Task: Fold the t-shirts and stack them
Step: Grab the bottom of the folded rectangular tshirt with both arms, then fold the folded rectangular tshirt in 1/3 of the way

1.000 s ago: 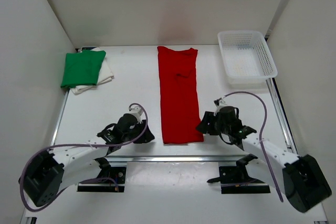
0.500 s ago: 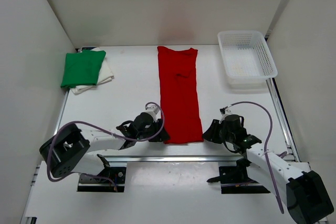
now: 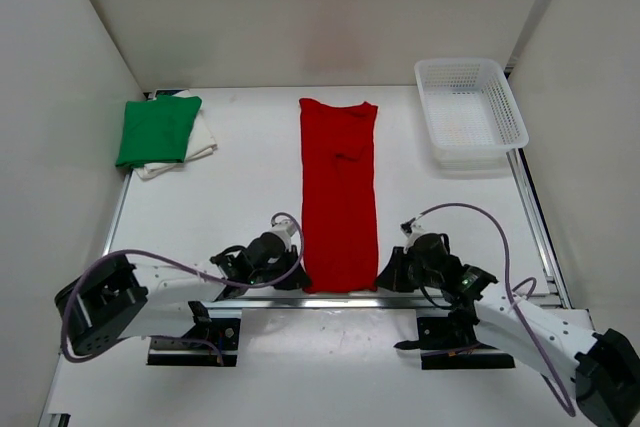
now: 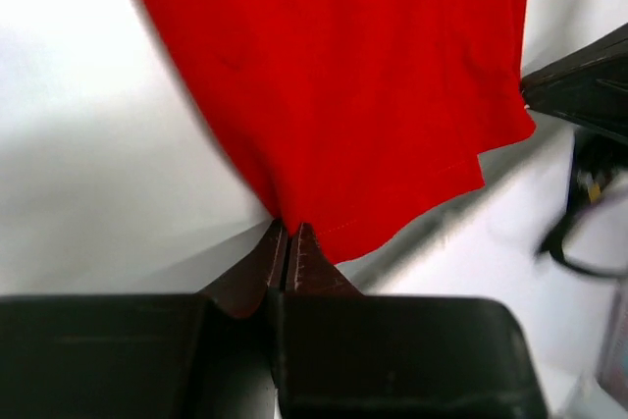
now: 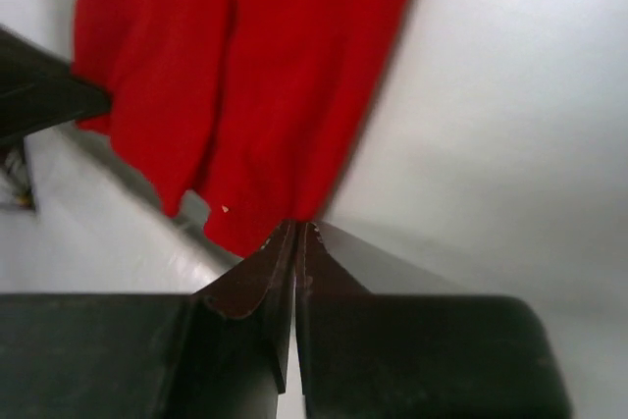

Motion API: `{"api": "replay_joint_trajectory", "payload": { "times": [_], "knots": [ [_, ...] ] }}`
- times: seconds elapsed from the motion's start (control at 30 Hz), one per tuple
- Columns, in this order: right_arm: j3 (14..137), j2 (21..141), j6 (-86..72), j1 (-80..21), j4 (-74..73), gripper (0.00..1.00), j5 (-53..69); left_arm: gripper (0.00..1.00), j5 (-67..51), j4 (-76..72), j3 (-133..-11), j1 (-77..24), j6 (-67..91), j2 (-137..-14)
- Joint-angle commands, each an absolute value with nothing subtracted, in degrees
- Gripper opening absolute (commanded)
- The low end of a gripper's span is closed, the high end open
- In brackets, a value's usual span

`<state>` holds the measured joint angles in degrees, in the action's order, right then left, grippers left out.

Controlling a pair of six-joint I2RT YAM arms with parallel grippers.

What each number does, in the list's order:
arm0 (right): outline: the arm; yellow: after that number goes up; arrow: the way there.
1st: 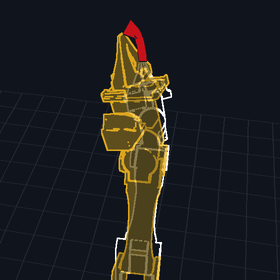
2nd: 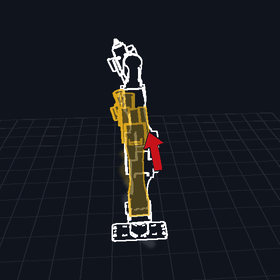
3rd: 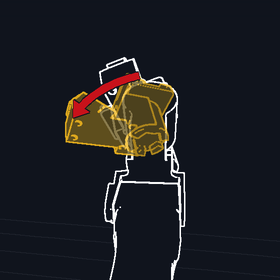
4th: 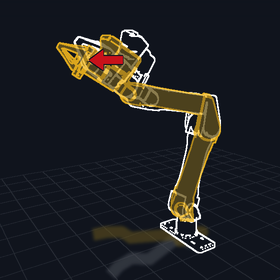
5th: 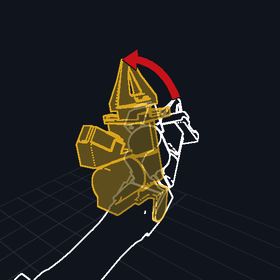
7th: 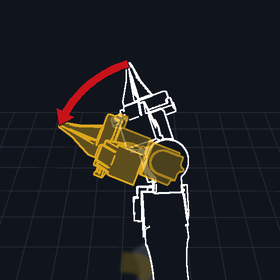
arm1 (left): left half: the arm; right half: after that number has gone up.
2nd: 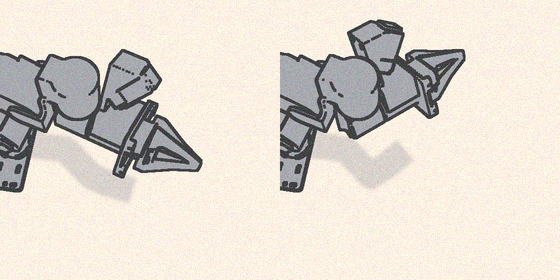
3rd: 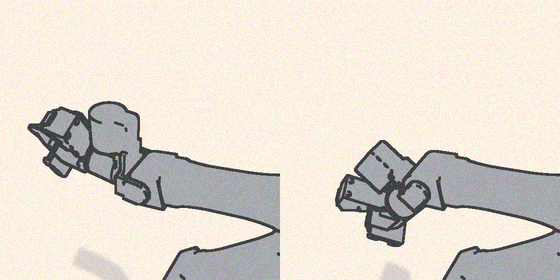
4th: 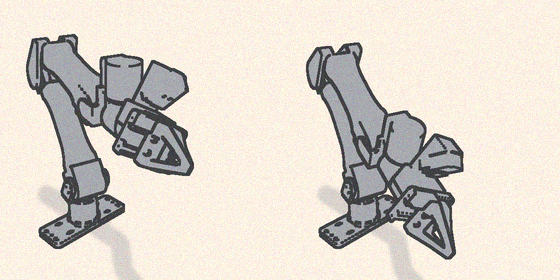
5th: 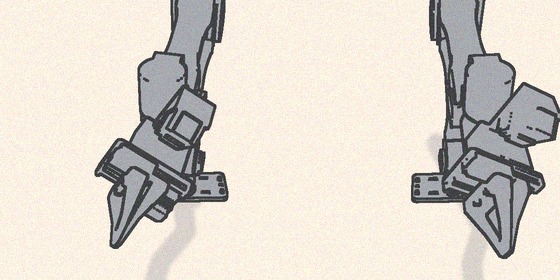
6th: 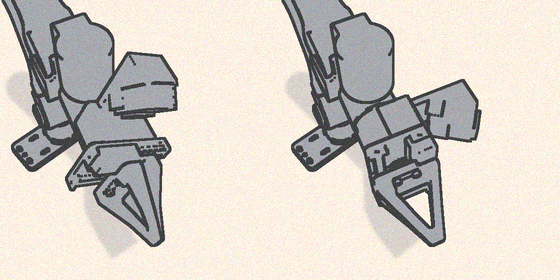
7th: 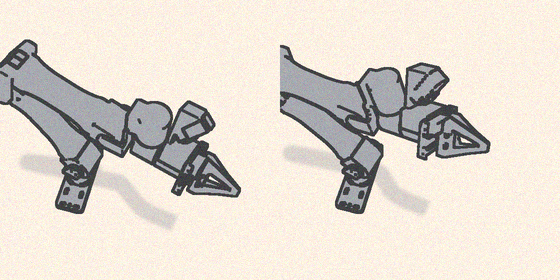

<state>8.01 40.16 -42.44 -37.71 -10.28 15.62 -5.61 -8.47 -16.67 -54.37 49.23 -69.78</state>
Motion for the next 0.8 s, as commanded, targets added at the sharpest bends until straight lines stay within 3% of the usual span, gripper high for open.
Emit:
{"api": "replay_joint_trajectory", "payload": {
  "times": [0.0, 0.1, 0.27, 0.43, 0.57, 0.77],
  "knots": [
    [9.04, 34.91, -51.04, -46.04, -15.72, 0.00, 11.44, 0.00, -6.77, -2.47, -12.23, -57.83, 53.95, -62.96],
    [13.78, 34.01, -50.73, -51.41, -20.12, 0.00, 6.42, 0.00, -7.47, 2.70, -12.82, -57.31, 56.25, -53.82],
    [21.35, 44.27, -37.98, -34.24, -15.05, 0.00, 16.50, 0.00, -10.80, 6.86, -24.67, -44.52, 51.17, -52.37],
    [31.44, 56.83, -28.05, -20.77, -9.33, 0.00, 19.07, 0.00, -14.76, 4.14, -34.25, -31.57, 44.83, -64.23],
    [39.35, 68.78, -26.02, -15.39, -4.49, 0.00, 19.94, 0.00, -8.45, 5.36, -45.85, -29.97, 39.56, -78.01],
    [51.39, 83.99, -25.58, -11.25, 1.58, 0.00, 22.23, 0.00, -7.90, 6.32, -59.57, -25.84, 37.62, -95.17]
  ]
}}
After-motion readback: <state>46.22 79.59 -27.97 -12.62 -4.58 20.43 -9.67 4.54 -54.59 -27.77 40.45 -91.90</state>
